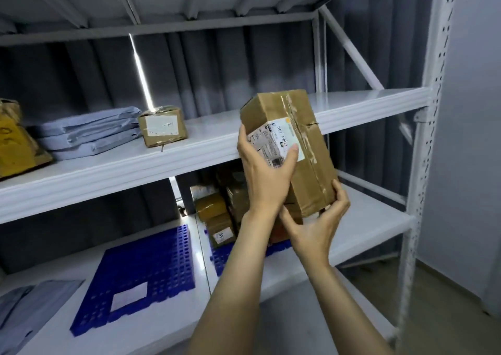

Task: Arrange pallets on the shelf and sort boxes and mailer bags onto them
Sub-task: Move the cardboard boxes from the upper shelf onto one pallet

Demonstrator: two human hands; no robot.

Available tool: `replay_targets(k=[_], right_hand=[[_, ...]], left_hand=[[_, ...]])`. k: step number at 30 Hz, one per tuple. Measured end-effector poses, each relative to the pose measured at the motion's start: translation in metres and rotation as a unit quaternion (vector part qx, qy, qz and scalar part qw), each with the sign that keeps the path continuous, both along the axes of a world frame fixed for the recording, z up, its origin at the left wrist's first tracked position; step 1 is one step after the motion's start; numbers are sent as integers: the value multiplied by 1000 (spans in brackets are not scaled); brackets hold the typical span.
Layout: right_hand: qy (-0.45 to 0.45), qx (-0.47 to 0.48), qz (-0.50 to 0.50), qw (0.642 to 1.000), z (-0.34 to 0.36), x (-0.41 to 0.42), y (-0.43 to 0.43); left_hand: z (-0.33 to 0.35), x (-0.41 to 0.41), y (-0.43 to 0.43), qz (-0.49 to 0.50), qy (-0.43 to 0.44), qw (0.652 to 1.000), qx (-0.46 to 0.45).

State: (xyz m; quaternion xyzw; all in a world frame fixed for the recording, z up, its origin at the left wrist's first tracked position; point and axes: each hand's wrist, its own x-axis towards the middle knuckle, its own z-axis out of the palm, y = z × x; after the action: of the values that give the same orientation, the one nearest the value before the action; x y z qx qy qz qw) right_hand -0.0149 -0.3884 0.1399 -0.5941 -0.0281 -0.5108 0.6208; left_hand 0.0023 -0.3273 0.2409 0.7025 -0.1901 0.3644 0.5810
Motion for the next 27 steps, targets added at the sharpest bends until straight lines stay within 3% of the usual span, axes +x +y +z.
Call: replay_targets(k=[12,18,27], right_hand=[[110,37,65,991,-77,-26,-78],[132,89,118,980,-74,-23,-102],[173,229,84,954,-58,-6,-121]], left_hand=[[-82,-7,-46,-39,105,994,-3],[-94,15,-32,-24,166,984,-68],[-108,15,-23,46,191,978,-74]])
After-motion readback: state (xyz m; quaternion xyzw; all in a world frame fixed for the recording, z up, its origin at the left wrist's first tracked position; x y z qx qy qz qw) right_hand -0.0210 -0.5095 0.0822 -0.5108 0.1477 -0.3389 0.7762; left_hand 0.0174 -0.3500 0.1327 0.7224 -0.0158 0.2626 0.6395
